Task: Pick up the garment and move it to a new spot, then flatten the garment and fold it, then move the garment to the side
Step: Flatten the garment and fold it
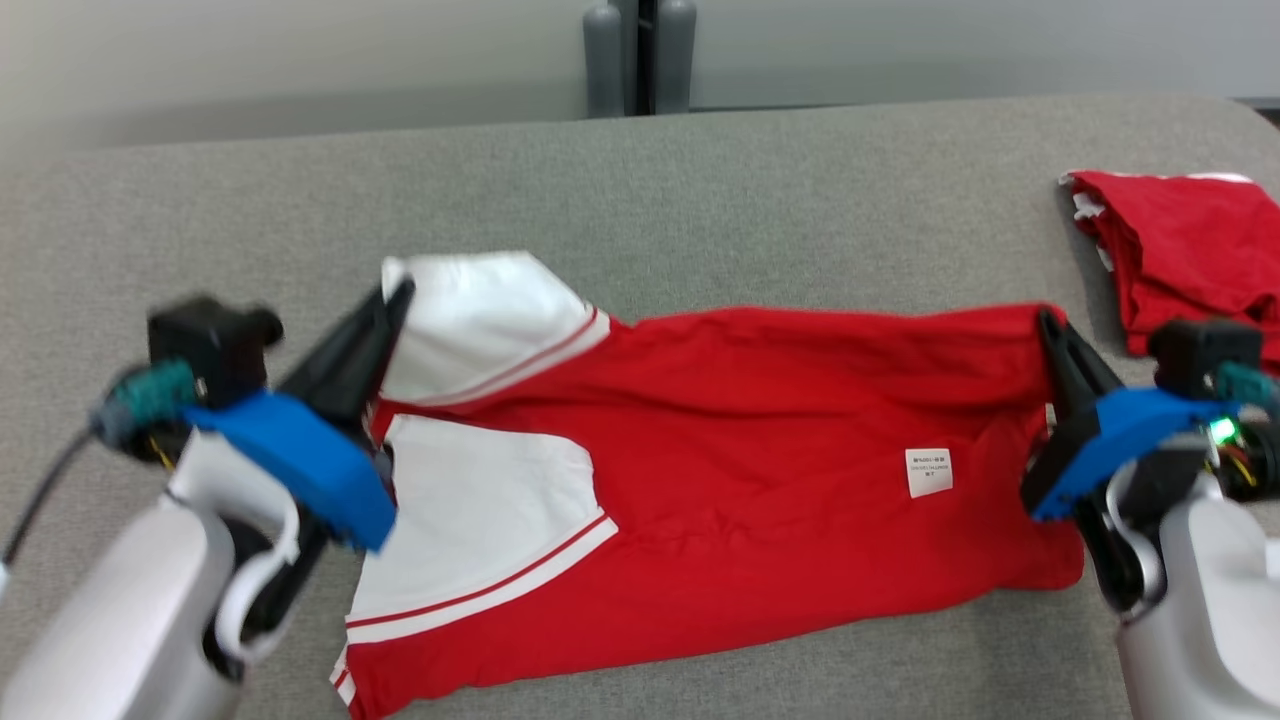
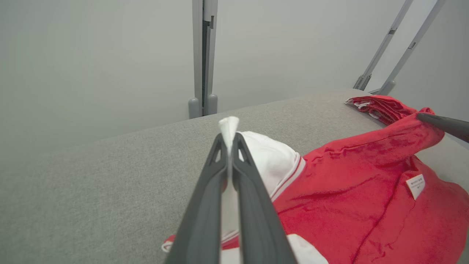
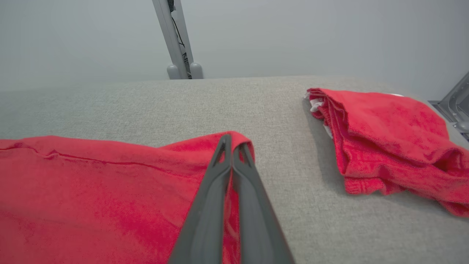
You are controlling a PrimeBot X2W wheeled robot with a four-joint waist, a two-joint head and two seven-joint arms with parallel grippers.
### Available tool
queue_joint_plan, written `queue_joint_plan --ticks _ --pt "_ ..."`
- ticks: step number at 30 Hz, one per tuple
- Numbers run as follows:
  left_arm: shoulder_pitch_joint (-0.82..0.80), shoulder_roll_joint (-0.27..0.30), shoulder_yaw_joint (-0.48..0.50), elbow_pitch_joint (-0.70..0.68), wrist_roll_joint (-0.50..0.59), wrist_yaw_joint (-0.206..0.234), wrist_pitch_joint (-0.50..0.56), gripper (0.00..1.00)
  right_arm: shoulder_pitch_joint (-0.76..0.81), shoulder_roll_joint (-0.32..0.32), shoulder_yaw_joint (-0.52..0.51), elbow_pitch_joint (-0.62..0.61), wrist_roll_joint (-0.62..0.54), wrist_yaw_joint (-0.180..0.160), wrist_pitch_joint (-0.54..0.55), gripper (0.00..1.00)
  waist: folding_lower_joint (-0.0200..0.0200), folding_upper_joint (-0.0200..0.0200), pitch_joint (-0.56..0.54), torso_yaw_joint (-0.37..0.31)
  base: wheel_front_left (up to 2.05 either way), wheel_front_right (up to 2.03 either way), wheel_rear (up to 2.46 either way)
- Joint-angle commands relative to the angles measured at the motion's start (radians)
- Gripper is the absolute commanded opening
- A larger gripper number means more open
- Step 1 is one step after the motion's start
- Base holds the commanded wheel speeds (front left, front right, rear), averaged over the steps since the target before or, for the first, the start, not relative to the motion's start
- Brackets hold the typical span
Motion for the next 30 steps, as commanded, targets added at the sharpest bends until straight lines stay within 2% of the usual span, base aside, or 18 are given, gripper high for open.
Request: queue_joint_plan --ticks 1,9,12,13,14,15,16,17,22,25,30 --pt "0.076 0.007 -0.003 -0.033 -0.002 0.021 -0.031 0.0 0.07 0.004 -0.019 -0.04 -0.001 0.0 -0.014 0.0 0.0002 -0.0001 -0.024 0.0 0.0 0.0 0.0" --pt "0.307 -0.02 0.0 -0.06 -0.042 0.082 -0.134 0.0 0.249 0.049 -0.099 -0.146 -0.029 0.0 -0.028 0.0 0.0002 -0.0001 -0.073 0.016 0.0 0.0 0.0" --pt "0.368 -0.036 -0.013 -0.035 -0.059 0.073 -0.169 0.0 0.296 0.064 -0.111 -0.162 -0.035 0.0 -0.023 0.0 0.0002 -0.0001 -0.088 0.02 0.0 0.0 0.0" --pt "0.384 -0.041 -0.016 -0.023 -0.062 0.07 -0.179 0.0 0.306 0.068 -0.114 -0.165 -0.037 0.0 -0.026 0.08 0.0002 -0.0001 -0.093 0.021 0.0 0.0 0.0" --pt "0.395 -0.045 -0.018 -0.014 -0.061 0.065 -0.192 0.0 0.315 0.07 -0.118 -0.167 -0.04 0.0 -0.03 0.26 0.0002 -0.0001 -0.098 0.021 0.0 0.0 0.0" --pt "0.408 -0.051 -0.019 -0.004 -0.063 0.065 -0.205 0.07 0.325 0.073 -0.122 -0.168 -0.046 0.0 -0.035 0.44 0.0002 -0.0001 -0.102 0.021 0.0 0.0 0.0" --pt "0.421 -0.056 -0.021 0.005 -0.068 0.061 -0.217 0.45 0.333 0.074 -0.128 -0.17 -0.052 0.0 -0.038 0.93 0.0002 -0.0001 -0.106 0.021 0.0 0.0 0.0" --pt "0.433 -0.062 -0.021 0.011 -0.072 0.058 -0.231 1.0 0.34 0.076 -0.136 -0.171 -0.055 0.0 -0.045 1.0 0.0002 -0.0001 -0.11 0.022 0.0 0.0 0.0" --pt "0.478 -0.079 0.019 0.022 -0.088 0.07 -0.324 1.0 0.366 0.081 -0.175 -0.177 -0.053 0.0 -0.073 1.0 0.0002 -0.0001 -0.122 0.027 0.0 0.0 0.0" --pt "0.492 -0.092 0.073 0.002 -0.081 0.098 -0.372 1.0 0.379 0.081 -0.194 -0.169 -0.038 0.0 -0.092 1.0 0.0002 -0.0001 -0.127 0.035 0.0 0.0 0.0" --pt "0.499 -0.12 0.144 -0.024 -0.036 0.141 -0.392 1.0 0.367 0.081 -0.205 -0.151 -0.035 0.0 -0.111 1.0 0.0002 -0.0001 -0.13 0.046 0.0 0.0 0.0"
